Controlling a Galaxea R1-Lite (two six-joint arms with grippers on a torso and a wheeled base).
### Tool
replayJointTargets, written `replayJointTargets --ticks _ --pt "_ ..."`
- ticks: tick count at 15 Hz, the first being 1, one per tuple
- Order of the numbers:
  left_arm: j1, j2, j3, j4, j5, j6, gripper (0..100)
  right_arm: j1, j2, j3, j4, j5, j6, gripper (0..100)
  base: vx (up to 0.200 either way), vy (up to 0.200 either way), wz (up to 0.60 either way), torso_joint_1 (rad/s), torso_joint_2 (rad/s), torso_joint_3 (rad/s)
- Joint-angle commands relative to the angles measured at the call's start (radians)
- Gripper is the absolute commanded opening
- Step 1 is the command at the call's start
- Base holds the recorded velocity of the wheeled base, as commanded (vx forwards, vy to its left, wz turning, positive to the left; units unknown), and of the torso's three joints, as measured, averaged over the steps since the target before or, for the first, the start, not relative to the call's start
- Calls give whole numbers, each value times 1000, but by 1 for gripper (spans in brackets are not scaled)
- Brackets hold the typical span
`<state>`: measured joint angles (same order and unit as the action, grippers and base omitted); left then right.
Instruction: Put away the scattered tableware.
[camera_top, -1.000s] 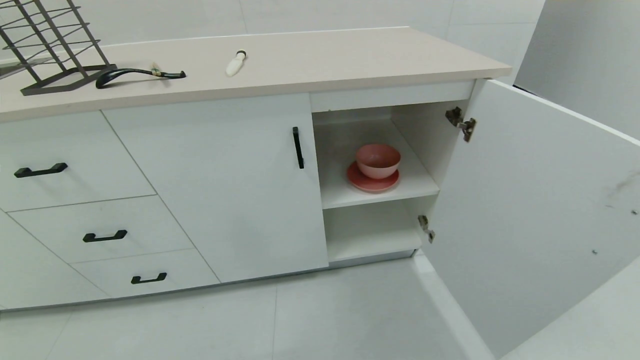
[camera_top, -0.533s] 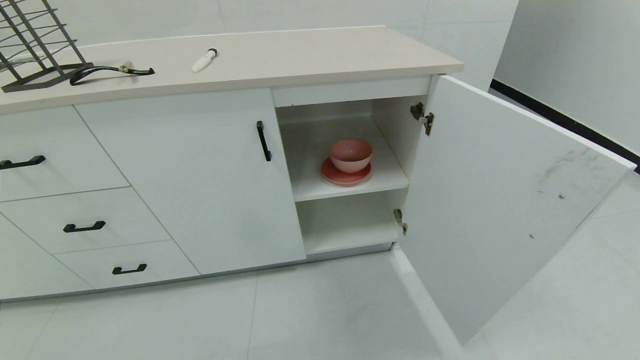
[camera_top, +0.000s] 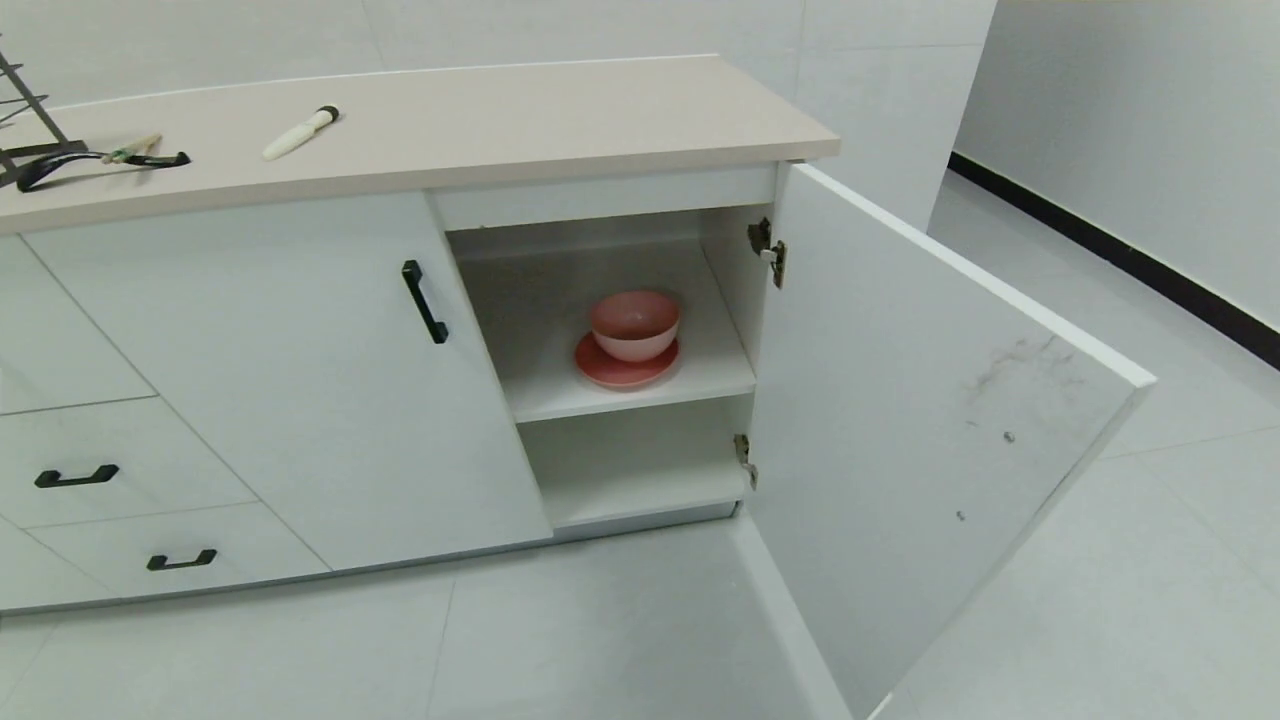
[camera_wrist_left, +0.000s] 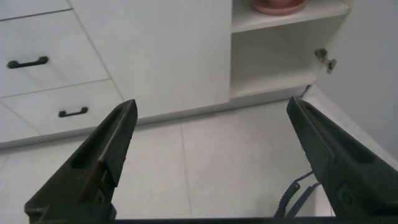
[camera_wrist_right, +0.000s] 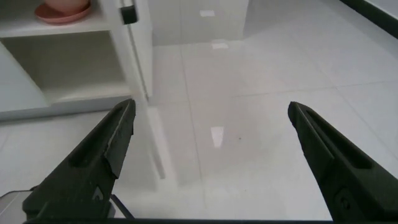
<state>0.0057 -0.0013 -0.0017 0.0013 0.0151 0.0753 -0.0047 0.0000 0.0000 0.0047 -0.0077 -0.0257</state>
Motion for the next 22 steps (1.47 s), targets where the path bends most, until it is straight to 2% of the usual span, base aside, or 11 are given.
replayJointTargets --ticks 1,3,4,11,12,14,15,17,19,20,22 --pt "0 1 0 0 0 0 100 0 2 0 0 0 0 100 -200 0 0 7 7 -2" --pt "0 1 0 0 0 -3 100 0 2 0 0 0 0 100 -100 0 0 4 4 1" --pt "0 1 0 2 0 -3 100 0 2 0 0 0 1 0 0 0 0 0 0 0" --pt "0 1 0 2 2 -3 100 0 2 0 0 3 4 0 -86 0 0 0 0 2" --pt "0 1 0 2 2 -3 100 0 2 0 -25 6 6 0 0 0 0 0 0 0" --pt "0 1 0 2 2 -5 100 0 2 0 -166 8 0 0 0 0 0 0 0 0" --pt "0 1 0 2 2 -5 100 3 14 -2 -219 66 -33 0 0 0 0 0 0 0" --pt "0 1 0 2 2 -5 100 12 124 -46 -219 146 -28 0 0 0 0 0 0 0" --pt "0 1 0 2 2 -5 100 74 328 -135 -258 160 -31 0 0 0 0 0 0 0" --pt "0 1 0 2 2 -5 100 111 436 -172 -328 160 -29 0 0 0 0 0 0 0" --pt "0 1 0 2 2 -2 100 144 689 -201 -643 176 -34 0 0 0 0 0 0 0"
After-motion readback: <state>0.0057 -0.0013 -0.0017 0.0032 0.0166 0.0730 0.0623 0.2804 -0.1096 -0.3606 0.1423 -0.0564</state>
